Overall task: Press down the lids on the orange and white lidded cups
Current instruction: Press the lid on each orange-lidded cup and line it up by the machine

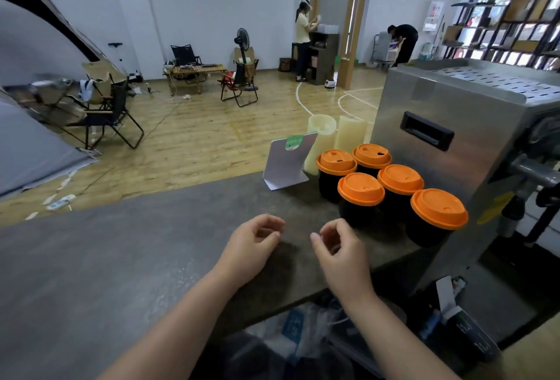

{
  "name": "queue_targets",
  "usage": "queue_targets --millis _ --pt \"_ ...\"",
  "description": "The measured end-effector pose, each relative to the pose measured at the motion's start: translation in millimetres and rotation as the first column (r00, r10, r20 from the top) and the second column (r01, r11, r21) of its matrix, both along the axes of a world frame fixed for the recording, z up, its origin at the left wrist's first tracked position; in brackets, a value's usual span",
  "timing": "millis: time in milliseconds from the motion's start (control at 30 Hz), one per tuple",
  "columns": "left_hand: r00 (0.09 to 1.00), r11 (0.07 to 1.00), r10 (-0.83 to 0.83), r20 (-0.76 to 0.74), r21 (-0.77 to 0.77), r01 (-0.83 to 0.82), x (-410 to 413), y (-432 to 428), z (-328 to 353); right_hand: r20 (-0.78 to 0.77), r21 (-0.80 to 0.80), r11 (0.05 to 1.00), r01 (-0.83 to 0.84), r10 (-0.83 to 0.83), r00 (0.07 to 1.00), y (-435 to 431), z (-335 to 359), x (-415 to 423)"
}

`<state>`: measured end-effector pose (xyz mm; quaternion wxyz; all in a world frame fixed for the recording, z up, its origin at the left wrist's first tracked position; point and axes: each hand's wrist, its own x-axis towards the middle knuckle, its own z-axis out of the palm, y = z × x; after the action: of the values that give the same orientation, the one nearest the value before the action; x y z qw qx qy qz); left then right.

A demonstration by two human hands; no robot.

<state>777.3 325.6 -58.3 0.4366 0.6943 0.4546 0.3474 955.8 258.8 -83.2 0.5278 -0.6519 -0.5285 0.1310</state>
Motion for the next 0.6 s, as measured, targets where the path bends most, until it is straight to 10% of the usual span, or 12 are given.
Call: queue_targets --millis 133,600 --pt "0.982 0.990 0.082 -0.170 0.128 -0.061 -98 -11 3 0.097 -0.113 0.972 -0.206 0.217 0.971 9 8 -66" --pt "0.819 0.816 0.573 0.015 0.077 -0.573 -495 -87 -4 0.039 -0.217 0.830 -0.513 0.533 0.845 38 25 -402"
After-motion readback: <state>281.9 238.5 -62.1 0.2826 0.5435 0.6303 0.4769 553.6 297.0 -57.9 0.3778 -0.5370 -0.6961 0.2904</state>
